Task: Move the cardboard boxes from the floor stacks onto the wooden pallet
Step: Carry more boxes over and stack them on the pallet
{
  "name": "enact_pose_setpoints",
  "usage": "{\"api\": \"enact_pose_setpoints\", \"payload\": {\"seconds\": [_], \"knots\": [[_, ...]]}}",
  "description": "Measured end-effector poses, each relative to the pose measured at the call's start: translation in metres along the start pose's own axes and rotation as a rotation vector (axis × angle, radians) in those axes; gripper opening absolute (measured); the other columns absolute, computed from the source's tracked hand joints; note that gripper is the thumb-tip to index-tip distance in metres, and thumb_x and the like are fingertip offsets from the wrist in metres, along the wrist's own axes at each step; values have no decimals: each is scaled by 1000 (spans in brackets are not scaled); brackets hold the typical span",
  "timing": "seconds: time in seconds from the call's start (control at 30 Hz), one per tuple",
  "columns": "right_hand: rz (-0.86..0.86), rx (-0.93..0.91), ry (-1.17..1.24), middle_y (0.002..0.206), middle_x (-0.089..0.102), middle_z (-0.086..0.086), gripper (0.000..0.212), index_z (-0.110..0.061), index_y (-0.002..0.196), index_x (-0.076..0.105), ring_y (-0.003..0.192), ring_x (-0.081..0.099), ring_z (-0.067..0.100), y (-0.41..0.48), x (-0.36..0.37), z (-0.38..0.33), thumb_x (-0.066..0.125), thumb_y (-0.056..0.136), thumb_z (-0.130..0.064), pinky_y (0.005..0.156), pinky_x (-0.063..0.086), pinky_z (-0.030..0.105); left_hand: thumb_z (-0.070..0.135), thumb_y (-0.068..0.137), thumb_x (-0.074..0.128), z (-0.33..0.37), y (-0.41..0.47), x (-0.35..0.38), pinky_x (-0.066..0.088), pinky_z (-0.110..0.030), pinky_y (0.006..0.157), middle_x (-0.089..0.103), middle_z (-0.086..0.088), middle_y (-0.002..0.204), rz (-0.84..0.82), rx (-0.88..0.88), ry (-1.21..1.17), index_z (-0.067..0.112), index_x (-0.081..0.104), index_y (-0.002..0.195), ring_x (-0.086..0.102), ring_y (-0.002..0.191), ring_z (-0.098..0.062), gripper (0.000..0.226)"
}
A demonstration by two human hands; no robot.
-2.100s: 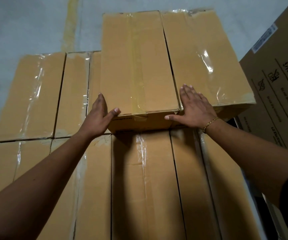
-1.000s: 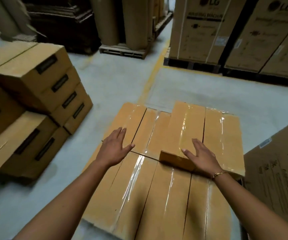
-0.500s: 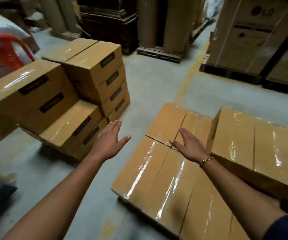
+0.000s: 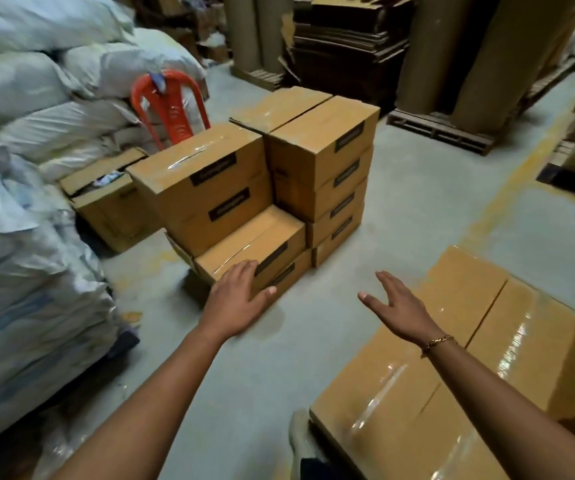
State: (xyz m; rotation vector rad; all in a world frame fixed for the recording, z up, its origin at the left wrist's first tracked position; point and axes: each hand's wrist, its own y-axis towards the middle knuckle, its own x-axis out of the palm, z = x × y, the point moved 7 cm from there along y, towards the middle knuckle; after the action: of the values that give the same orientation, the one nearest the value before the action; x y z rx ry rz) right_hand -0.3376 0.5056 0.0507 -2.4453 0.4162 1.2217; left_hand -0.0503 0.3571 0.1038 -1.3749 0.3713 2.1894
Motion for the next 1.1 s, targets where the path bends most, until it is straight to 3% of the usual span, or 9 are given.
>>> {"api": "enact_pose_setpoints", "payload": {"seconds": [0.27,0.67,1.1], "knots": [[-103,30,116,168,22,-7,82,-28,160,27,154,20,14,130,42,-50,45,94,-71,123,23,49,65,97,42,-86,114,-19,24,-45,122,28,2,165,-62,-82,-51,24,26,160,24,152,-19,77],[-174,9,159,166,27,-1,78,-23,160,29,152,27,18,305,62,-160,50,96,-63,121,28,39,65,98,43,-198,283,-63,25,-47,121,28,3,165,-53,-124,-116,26,28,159,22,153,-19,74],[-243,126,346,164,30,-2,76,-26,158,31,146,37,20,488,149,-307,56,95,-59,117,34,39,64,98,46,-384,485,-137,31,-48,118,32,1,163,-111,-154,-90,28,32,157,30,149,-23,70]]}}
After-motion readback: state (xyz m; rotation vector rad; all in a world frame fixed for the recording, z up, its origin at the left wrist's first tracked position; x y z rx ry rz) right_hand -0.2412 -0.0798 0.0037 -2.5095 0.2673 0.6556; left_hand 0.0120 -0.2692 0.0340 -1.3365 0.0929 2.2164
